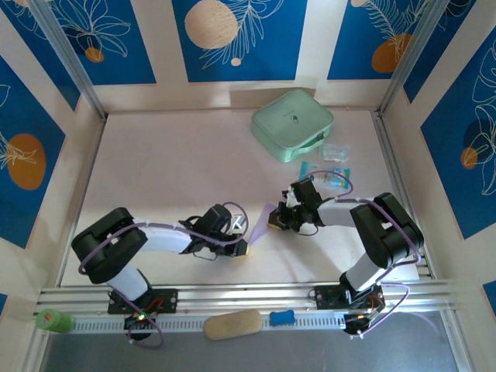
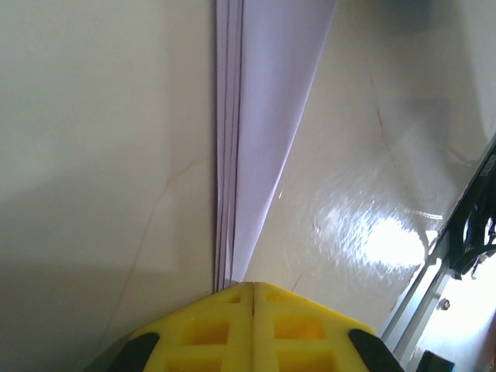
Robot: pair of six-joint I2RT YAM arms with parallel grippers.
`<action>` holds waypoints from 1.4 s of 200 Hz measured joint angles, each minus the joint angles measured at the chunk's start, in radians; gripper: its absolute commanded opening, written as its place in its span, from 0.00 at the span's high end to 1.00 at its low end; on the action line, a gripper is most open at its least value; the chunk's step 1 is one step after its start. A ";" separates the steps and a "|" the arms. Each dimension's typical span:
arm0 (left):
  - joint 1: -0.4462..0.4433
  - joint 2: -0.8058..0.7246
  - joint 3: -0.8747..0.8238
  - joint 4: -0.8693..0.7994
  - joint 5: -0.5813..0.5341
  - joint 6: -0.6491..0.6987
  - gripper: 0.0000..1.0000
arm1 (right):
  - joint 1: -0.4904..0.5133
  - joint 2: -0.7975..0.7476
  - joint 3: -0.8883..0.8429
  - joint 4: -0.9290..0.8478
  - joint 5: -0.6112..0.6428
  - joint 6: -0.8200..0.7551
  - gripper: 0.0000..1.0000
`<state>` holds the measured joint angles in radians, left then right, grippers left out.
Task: Fold a paper plane with a square sheet of paper (pick it up from the middle)
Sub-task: Fold the wing for the fifth time at the center of the table.
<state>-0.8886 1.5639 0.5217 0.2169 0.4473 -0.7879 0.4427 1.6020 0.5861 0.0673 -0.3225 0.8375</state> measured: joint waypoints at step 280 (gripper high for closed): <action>0.000 0.176 0.174 0.061 -0.040 -0.052 1.00 | 0.027 -0.099 0.002 -0.023 -0.002 -0.023 0.92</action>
<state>-0.8883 1.7401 0.6960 0.2783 0.4076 -0.8398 0.4698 1.5028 0.5877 0.0444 -0.3241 0.8143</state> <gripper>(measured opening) 0.041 0.089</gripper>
